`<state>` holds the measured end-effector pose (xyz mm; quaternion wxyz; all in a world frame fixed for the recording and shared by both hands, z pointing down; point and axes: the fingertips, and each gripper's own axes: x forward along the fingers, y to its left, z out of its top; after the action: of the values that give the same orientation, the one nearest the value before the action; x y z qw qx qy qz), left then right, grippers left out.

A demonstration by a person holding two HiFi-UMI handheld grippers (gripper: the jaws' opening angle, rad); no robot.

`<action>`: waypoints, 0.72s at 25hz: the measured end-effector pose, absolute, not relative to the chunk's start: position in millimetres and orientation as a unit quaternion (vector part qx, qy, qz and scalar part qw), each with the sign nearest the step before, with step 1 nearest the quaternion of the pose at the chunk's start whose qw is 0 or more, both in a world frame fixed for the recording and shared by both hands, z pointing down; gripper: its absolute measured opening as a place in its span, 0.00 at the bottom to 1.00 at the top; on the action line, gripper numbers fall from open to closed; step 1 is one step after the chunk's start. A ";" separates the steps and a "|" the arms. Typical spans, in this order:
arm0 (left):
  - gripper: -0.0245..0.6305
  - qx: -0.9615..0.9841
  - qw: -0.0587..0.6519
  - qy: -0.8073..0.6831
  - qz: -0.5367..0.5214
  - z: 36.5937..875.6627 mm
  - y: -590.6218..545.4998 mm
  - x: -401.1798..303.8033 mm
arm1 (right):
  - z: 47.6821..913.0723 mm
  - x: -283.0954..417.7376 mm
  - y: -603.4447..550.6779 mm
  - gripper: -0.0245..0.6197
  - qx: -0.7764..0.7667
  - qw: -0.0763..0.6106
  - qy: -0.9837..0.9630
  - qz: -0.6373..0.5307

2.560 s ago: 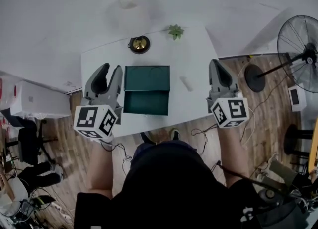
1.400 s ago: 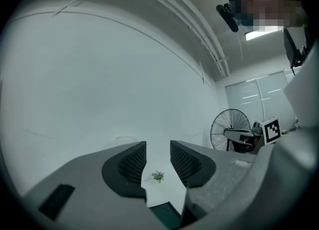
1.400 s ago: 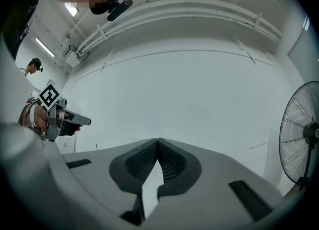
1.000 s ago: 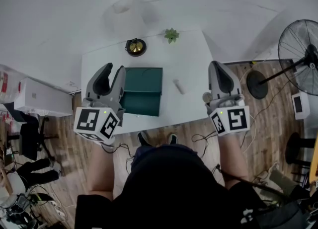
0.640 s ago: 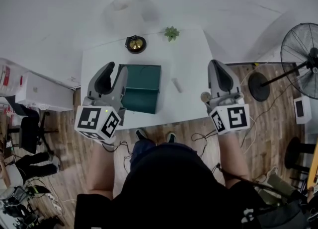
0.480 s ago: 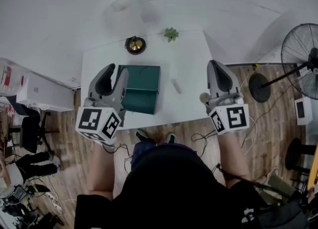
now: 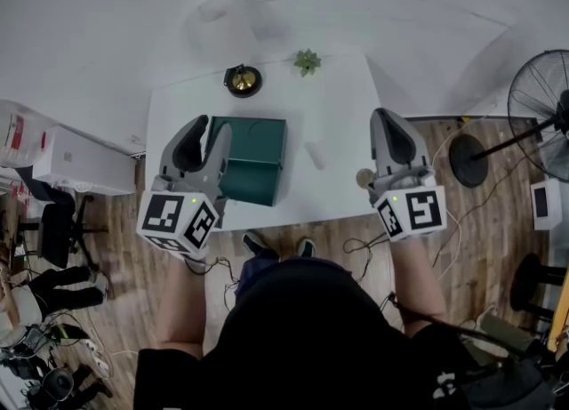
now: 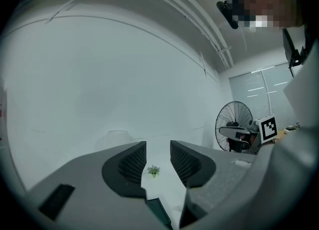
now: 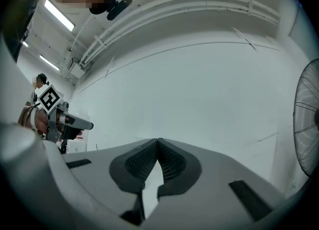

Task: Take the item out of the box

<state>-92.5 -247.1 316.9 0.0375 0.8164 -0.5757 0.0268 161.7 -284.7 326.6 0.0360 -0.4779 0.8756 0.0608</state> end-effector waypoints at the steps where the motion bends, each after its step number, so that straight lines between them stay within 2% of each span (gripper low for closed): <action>1: 0.26 0.816 0.038 -0.577 0.026 317.0 -247.0 -93.1 | 326.8 161.2 -284.9 0.05 -0.477 0.036 0.876 0.061; 18: 0.26 0.817 0.042 -0.575 0.024 320.1 -253.4 -96.2 | 327.8 157.3 -289.5 0.05 -0.478 0.037 0.876 0.060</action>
<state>-96.2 -253.4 320.1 0.0419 0.8166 -0.5751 0.0241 157.3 -289.5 327.8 0.0366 -0.4776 0.8757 0.0604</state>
